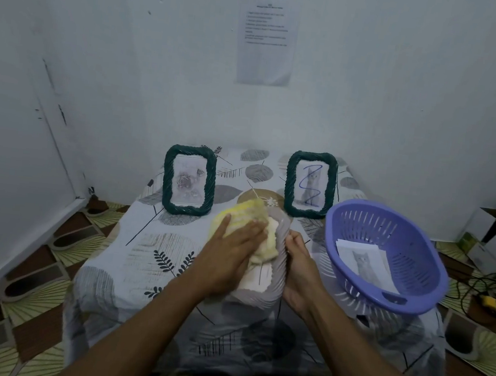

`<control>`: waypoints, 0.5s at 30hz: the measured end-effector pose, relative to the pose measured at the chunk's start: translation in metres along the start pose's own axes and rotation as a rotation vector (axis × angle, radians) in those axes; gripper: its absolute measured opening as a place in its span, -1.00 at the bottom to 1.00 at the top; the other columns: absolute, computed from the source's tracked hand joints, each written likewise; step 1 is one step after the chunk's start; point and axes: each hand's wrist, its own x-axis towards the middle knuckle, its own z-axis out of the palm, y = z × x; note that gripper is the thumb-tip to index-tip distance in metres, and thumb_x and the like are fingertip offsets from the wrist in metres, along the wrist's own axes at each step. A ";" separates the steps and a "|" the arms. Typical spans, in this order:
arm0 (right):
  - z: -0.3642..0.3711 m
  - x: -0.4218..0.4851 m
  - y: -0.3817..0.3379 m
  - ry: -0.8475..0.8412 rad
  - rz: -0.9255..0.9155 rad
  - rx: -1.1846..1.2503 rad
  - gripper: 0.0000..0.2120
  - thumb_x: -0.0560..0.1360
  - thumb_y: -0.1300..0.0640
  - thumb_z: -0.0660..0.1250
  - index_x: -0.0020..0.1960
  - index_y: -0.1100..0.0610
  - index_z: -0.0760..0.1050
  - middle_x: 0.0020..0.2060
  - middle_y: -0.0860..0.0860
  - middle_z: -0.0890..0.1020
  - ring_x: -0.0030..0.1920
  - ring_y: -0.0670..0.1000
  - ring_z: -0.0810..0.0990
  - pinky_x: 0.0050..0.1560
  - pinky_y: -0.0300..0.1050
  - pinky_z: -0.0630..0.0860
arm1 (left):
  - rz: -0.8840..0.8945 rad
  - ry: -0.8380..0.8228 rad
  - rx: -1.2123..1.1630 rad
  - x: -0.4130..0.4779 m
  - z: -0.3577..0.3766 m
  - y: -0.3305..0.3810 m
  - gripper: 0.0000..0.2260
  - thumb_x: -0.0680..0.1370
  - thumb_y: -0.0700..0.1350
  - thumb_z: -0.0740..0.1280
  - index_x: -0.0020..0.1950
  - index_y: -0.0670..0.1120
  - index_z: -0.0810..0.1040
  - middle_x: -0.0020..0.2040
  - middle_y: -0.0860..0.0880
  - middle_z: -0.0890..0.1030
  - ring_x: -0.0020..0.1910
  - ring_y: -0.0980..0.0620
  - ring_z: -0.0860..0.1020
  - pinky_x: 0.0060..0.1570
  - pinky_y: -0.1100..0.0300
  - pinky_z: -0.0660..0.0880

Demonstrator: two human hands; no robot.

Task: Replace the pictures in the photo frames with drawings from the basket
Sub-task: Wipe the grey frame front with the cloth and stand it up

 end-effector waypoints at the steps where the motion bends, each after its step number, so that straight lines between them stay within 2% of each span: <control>1: 0.001 -0.001 0.002 -0.003 0.011 0.006 -0.72 0.67 0.17 0.04 0.27 0.20 0.44 0.19 0.20 0.60 0.22 0.22 0.56 0.29 0.22 0.44 | -0.047 -0.020 -0.017 0.006 -0.003 -0.004 -0.52 0.55 -0.11 0.06 0.48 -0.04 0.32 0.52 0.02 0.27 0.51 0.08 0.20 0.50 -0.13 -0.15; 3: 0.002 -0.001 0.000 0.002 0.024 -0.006 -0.74 0.67 0.17 0.05 0.23 0.21 0.44 0.20 0.27 0.57 0.19 0.23 0.55 0.30 0.29 0.41 | -0.040 -0.080 -0.106 0.010 -0.007 -0.004 -0.51 0.54 -0.09 0.01 0.47 -0.04 0.34 0.51 0.05 0.27 0.51 0.12 0.18 0.50 -0.17 -0.11; 5: -0.001 0.003 -0.006 0.022 0.026 -0.010 -0.77 0.67 0.15 0.05 0.18 0.22 0.42 0.19 0.34 0.53 0.13 0.25 0.54 0.28 0.38 0.38 | 0.061 -0.132 -0.174 0.001 -0.009 0.004 -0.50 0.51 -0.12 0.04 0.45 -0.05 0.38 0.49 0.06 0.29 0.51 0.13 0.17 0.50 -0.12 -0.14; 8: -0.002 0.009 -0.019 0.039 0.001 -0.009 -0.79 0.67 0.15 0.03 0.13 0.18 0.41 0.12 0.26 0.61 0.10 0.23 0.60 0.17 0.26 0.52 | 0.143 -0.162 -0.248 -0.026 -0.009 0.016 -0.59 0.57 -0.18 0.14 0.42 -0.03 0.42 0.46 0.09 0.35 0.51 0.19 0.17 0.51 -0.04 -0.13; 12: 0.006 0.009 -0.023 0.017 -0.015 -0.028 -0.79 0.68 0.17 0.02 0.10 0.18 0.42 0.14 0.23 0.60 0.07 0.19 0.61 0.17 0.22 0.52 | 0.121 -0.101 -0.213 -0.035 -0.012 0.008 -0.61 0.58 -0.13 0.12 0.41 -0.01 0.43 0.45 0.09 0.37 0.49 0.16 0.24 0.50 -0.08 0.00; 15: 0.008 0.009 -0.017 0.005 0.008 -0.041 -0.76 0.67 0.17 0.03 0.19 0.19 0.43 0.16 0.23 0.60 0.17 0.25 0.58 0.25 0.29 0.46 | -0.021 0.011 -0.178 -0.021 -0.015 -0.005 -0.57 0.54 -0.13 0.11 0.40 -0.05 0.45 0.45 0.03 0.38 0.47 0.09 0.28 0.46 -0.20 0.10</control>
